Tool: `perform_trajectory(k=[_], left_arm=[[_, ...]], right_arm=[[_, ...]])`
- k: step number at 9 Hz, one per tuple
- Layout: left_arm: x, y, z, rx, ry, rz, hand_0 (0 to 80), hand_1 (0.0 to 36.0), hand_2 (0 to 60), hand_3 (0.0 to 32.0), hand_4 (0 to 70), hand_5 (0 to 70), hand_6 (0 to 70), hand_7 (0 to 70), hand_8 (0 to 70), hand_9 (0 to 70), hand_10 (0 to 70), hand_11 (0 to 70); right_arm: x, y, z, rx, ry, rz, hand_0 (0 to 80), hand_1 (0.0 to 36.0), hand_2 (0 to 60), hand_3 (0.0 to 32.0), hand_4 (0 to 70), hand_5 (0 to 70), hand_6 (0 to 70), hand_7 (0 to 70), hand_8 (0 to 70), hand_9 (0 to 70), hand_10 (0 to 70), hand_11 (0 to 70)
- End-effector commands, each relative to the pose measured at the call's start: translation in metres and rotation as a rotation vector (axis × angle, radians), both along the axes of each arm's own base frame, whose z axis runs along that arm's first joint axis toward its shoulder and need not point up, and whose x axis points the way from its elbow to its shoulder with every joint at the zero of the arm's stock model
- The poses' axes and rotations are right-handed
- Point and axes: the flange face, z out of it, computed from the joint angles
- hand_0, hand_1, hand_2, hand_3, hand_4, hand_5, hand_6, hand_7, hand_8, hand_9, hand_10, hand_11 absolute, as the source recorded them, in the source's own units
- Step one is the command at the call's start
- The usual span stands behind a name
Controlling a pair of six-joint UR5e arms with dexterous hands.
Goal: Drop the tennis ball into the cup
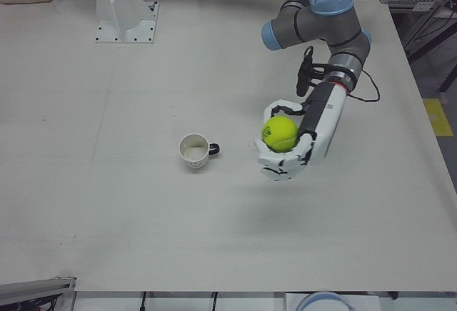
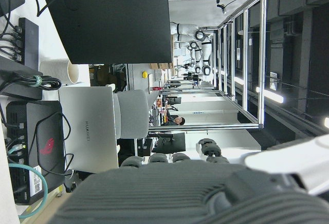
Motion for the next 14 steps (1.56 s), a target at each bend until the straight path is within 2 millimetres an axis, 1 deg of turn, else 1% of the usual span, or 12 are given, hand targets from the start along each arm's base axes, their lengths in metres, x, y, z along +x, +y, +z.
perform_trajectory(k=[1, 3, 4, 6, 7, 8, 9, 10, 11, 12, 13, 14], left_arm=[[0.122, 0.024, -0.033, 0.164, -0.106, 0.156, 80.0, 36.0, 60.0, 32.0, 4.4, 34.6, 70.0, 65.7, 50.1, 44.7, 27.6, 43.2], [0.189, 0.045, -0.02, 0.143, -0.097, 0.201, 80.0, 36.0, 60.0, 32.0, 1.5, 34.3, 70.0, 64.8, 50.1, 45.0, 30.5, 47.0], [0.207, 0.044, -0.01, 0.13, -0.102, 0.224, 80.0, 36.0, 60.0, 32.0, 0.9, 35.8, 70.0, 62.8, 50.7, 44.4, 30.2, 46.7], [0.213, 0.039, -0.007, 0.123, -0.104, 0.228, 80.0, 36.0, 60.0, 32.0, 1.3, 36.5, 70.0, 61.1, 50.6, 43.5, 29.8, 46.2], [0.213, 0.039, -0.006, 0.121, -0.105, 0.228, 80.0, 36.0, 60.0, 32.0, 0.0, 32.5, 67.9, 59.0, 46.7, 40.5, 28.2, 44.1], [0.211, 0.039, -0.003, 0.117, -0.107, 0.226, 80.0, 36.0, 60.0, 32.0, 0.0, 29.0, 53.9, 35.8, 35.9, 23.3, 21.7, 35.5], [0.209, 0.04, -0.002, 0.117, -0.109, 0.225, 80.0, 36.0, 52.4, 32.0, 0.0, 25.7, 44.2, 22.2, 29.0, 13.7, 16.9, 28.3], [0.209, 0.04, -0.002, 0.115, -0.109, 0.226, 78.4, 36.0, 47.4, 32.0, 0.0, 21.0, 27.5, 22.3, 24.7, 12.4, 15.3, 25.5], [0.208, 0.04, -0.003, 0.115, -0.104, 0.224, 69.4, 36.0, 48.1, 32.0, 0.0, 22.4, 38.9, 19.0, 26.5, 11.3, 14.8, 24.6], [0.207, 0.04, -0.002, 0.116, -0.102, 0.223, 65.5, 36.0, 44.3, 32.0, 0.0, 18.0, 18.9, 22.6, 22.4, 11.7, 14.4, 23.9], [0.207, 0.04, -0.002, 0.117, -0.102, 0.223, 63.5, 35.5, 44.6, 32.0, 0.0, 18.7, 22.9, 21.1, 22.9, 11.1, 14.3, 23.7], [0.207, 0.04, -0.002, 0.117, -0.1, 0.224, 62.7, 35.5, 44.3, 32.0, 0.0, 17.8, 19.0, 21.8, 22.1, 11.1, 14.3, 23.6]], right_arm=[[0.0, 0.0, 0.0, 0.0, 0.0, 0.0, 0.0, 0.0, 0.0, 0.0, 0.0, 0.0, 0.0, 0.0, 0.0, 0.0, 0.0, 0.0], [0.0, 0.0, 0.0, 0.0, 0.0, 0.0, 0.0, 0.0, 0.0, 0.0, 0.0, 0.0, 0.0, 0.0, 0.0, 0.0, 0.0, 0.0], [0.0, 0.0, 0.0, 0.0, 0.0, 0.0, 0.0, 0.0, 0.0, 0.0, 0.0, 0.0, 0.0, 0.0, 0.0, 0.0, 0.0, 0.0], [0.0, 0.0, -0.001, 0.001, 0.0, 0.0, 0.0, 0.0, 0.0, 0.0, 0.0, 0.0, 0.0, 0.0, 0.0, 0.0, 0.0, 0.0], [0.0, 0.0, -0.001, 0.001, 0.0, 0.0, 0.0, 0.0, 0.0, 0.0, 0.0, 0.0, 0.0, 0.0, 0.0, 0.0, 0.0, 0.0], [0.001, 0.0, -0.001, 0.001, 0.0, 0.001, 0.0, 0.0, 0.0, 0.0, 0.0, 0.0, 0.0, 0.0, 0.0, 0.0, 0.0, 0.0], [0.001, 0.0, -0.001, 0.001, 0.0, 0.001, 0.0, 0.0, 0.0, 0.0, 0.0, 0.0, 0.0, 0.0, 0.0, 0.0, 0.0, 0.0], [0.001, 0.0, -0.001, 0.001, 0.0, 0.001, 0.0, 0.0, 0.0, 0.0, 0.0, 0.0, 0.0, 0.0, 0.0, 0.0, 0.0, 0.0], [0.001, 0.0, -0.001, 0.003, 0.0, 0.001, 0.0, 0.0, 0.0, 0.0, 0.0, 0.0, 0.0, 0.0, 0.0, 0.0, 0.0, 0.0], [0.001, 0.0, -0.001, 0.003, 0.0, 0.001, 0.0, 0.0, 0.0, 0.0, 0.0, 0.0, 0.0, 0.0, 0.0, 0.0, 0.0, 0.0], [0.001, 0.0, -0.001, 0.003, 0.0, 0.001, 0.0, 0.0, 0.0, 0.0, 0.0, 0.0, 0.0, 0.0, 0.0, 0.0, 0.0, 0.0], [0.001, 0.0, -0.001, 0.003, 0.0, 0.001, 0.0, 0.0, 0.0, 0.0, 0.0, 0.0, 0.0, 0.0, 0.0, 0.0, 0.0, 0.0]])
